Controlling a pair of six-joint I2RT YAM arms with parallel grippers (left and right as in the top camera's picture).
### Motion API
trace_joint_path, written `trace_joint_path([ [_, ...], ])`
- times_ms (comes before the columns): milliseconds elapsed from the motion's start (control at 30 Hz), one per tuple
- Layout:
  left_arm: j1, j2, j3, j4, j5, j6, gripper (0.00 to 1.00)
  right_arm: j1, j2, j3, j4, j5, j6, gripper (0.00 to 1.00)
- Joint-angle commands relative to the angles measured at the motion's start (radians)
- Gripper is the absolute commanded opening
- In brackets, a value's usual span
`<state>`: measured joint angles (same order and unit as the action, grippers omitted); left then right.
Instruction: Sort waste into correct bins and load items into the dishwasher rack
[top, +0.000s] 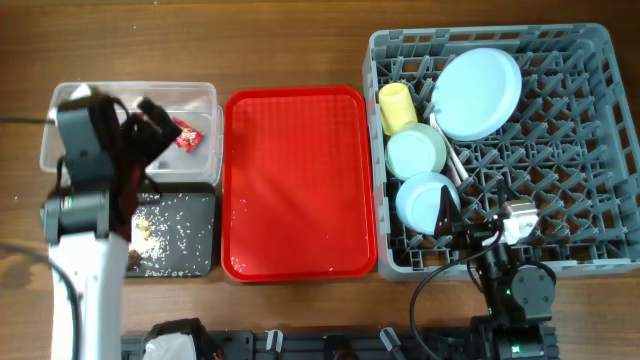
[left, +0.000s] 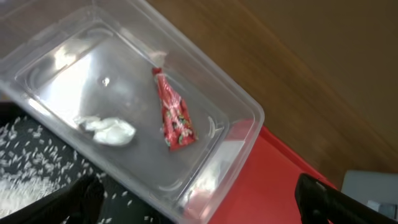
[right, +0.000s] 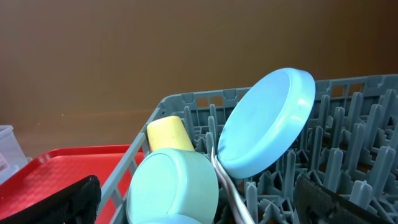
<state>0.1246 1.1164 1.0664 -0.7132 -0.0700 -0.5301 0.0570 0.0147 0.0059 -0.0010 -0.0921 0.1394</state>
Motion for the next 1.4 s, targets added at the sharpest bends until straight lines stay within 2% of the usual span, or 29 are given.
trace_joint_path([
  [0, -0.004, -0.156, -0.171, -0.003, 0.001, 0.002, 1.00, 0.005, -0.010, -0.001, 0.003, 0.016, 0.019, 1.00],
  [167, -0.004, -0.388, -0.443, 0.003, 0.017, -0.003, 1.00, 0.005, -0.010, -0.001, 0.003, 0.016, 0.019, 1.00],
  [233, -0.004, -0.488, -0.567, 0.083, 0.035, -0.003, 1.00, 0.005, -0.010, -0.001, 0.003, 0.017, 0.019, 1.00],
  [367, -0.004, -0.649, -0.762, 0.393, 0.112, -0.002, 1.00, 0.005, -0.010, -0.001, 0.003, 0.017, 0.019, 1.00],
  [467, -0.005, -0.772, -0.910, 0.716, 0.212, -0.002, 1.00, 0.005, -0.010, -0.001, 0.003, 0.016, 0.019, 1.00],
  [500, -0.005, -0.794, -0.936, 0.765, 0.227, -0.002, 1.00, 0.005, -0.010, -0.001, 0.003, 0.017, 0.019, 1.00],
  [833, -0.004, -0.922, -1.050, 0.743, 0.225, 0.030, 1.00, 0.005, -0.010, -0.001, 0.003, 0.016, 0.019, 1.00],
  [967, -0.005, -0.959, -1.061, 0.644, 0.224, 0.056, 1.00, 0.005, -0.010, -0.001, 0.003, 0.017, 0.019, 1.00],
  [1067, -0.005, -0.961, -1.061, 0.648, 0.215, 0.058, 1.00, 0.005, -0.010, -0.001, 0.003, 0.017, 0.019, 1.00],
  [1200, -0.006, -0.994, -1.061, 0.648, 0.219, 0.222, 1.00, 0.005, -0.010, -0.001, 0.003, 0.017, 0.019, 1.00],
  [1300, -0.040, -1.062, -1.061, 0.647, 0.219, 0.473, 1.00, 0.005, -0.010, -0.001, 0.003, 0.016, 0.019, 1.00],
  [1367, -0.056, -1.102, -1.061, 0.647, 0.213, 0.595, 1.00, 0.005, -0.010, -0.001, 0.003, 0.017, 0.019, 1.00],
])
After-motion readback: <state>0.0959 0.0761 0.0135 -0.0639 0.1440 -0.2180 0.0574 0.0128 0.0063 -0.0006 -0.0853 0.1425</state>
